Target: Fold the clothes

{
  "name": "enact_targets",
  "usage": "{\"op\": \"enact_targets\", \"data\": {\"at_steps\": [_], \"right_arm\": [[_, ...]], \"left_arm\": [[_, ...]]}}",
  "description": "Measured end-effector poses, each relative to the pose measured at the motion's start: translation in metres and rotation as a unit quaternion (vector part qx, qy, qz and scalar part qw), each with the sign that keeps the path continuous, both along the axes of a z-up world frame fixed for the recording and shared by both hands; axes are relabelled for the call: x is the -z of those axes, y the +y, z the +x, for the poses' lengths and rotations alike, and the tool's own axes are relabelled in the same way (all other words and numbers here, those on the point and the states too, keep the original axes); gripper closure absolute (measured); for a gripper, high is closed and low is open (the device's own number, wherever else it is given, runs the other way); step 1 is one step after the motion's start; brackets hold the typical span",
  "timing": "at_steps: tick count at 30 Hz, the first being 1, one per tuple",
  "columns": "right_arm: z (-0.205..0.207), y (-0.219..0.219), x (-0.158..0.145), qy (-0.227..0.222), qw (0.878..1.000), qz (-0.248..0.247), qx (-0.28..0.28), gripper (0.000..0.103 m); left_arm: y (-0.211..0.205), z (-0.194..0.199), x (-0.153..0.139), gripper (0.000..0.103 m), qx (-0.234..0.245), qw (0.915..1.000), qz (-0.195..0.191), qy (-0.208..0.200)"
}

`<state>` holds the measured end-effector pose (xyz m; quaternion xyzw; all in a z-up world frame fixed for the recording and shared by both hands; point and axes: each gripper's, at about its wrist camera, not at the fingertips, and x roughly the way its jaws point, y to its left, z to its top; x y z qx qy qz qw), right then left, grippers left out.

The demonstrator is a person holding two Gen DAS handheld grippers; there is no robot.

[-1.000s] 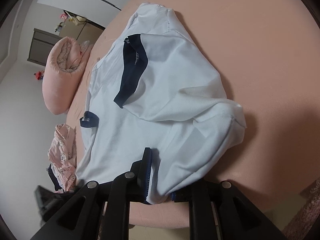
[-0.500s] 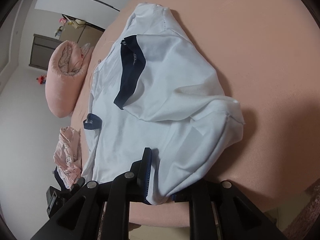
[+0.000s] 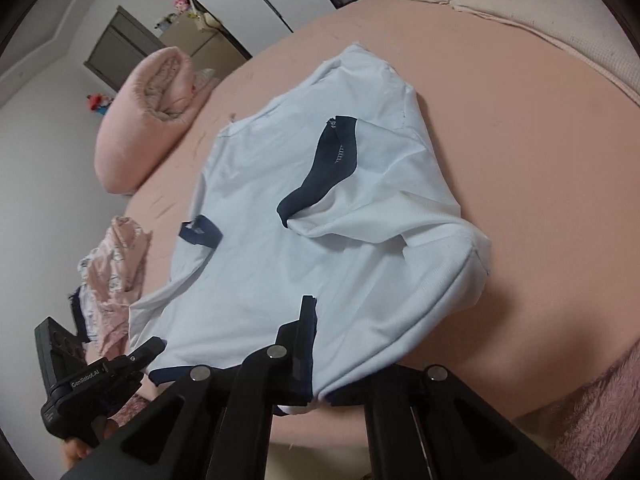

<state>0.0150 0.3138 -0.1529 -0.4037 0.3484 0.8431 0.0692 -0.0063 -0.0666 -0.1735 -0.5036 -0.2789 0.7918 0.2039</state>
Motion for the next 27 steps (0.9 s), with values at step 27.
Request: {"op": "enact_targets", "data": {"at_steps": [27], "right_arm": [[-0.026,0.033,-0.051,0.0,0.997,-0.071,-0.039,0.102]], "left_arm": [[0.035,-0.059,-0.073,0.102,0.138,0.9854,-0.086,0.05]]}}
